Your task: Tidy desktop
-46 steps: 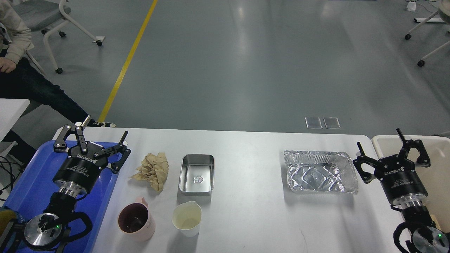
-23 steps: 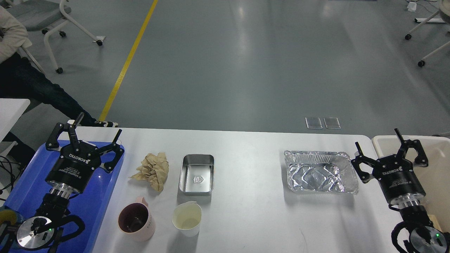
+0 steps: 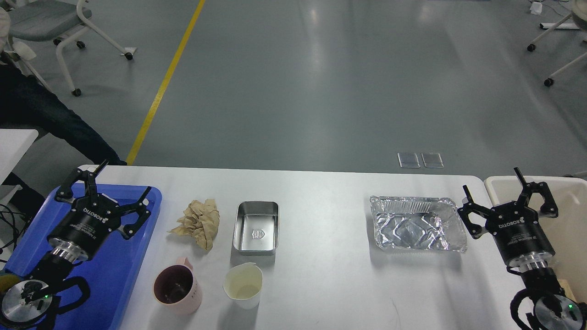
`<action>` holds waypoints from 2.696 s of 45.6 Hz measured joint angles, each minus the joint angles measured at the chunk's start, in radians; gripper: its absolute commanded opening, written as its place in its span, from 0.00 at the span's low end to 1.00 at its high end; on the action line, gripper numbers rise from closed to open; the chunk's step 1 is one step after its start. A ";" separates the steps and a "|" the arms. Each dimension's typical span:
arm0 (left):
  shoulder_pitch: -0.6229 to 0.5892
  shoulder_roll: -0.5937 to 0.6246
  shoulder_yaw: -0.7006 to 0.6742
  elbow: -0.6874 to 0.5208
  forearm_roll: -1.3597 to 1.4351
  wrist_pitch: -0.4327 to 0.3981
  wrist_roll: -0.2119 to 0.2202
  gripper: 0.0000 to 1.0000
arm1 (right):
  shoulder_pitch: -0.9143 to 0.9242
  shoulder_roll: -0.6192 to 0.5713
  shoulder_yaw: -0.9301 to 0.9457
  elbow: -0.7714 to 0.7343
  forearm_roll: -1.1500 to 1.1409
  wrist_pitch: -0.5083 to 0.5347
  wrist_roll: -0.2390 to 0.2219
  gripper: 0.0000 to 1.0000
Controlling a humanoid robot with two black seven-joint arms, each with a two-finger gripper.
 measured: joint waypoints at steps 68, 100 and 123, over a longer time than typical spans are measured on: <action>0.017 0.780 0.285 -0.214 0.756 -0.017 -0.272 0.97 | -0.004 -0.001 -0.003 -0.002 -0.057 -0.012 -0.002 1.00; 0.223 0.890 0.437 -0.177 0.921 -0.027 -0.695 0.97 | -0.008 0.002 -0.044 -0.002 -0.058 -0.012 -0.002 1.00; 0.229 1.052 0.451 -0.198 0.808 -0.051 -0.596 0.97 | -0.011 -0.008 -0.044 -0.011 -0.062 -0.021 -0.002 1.00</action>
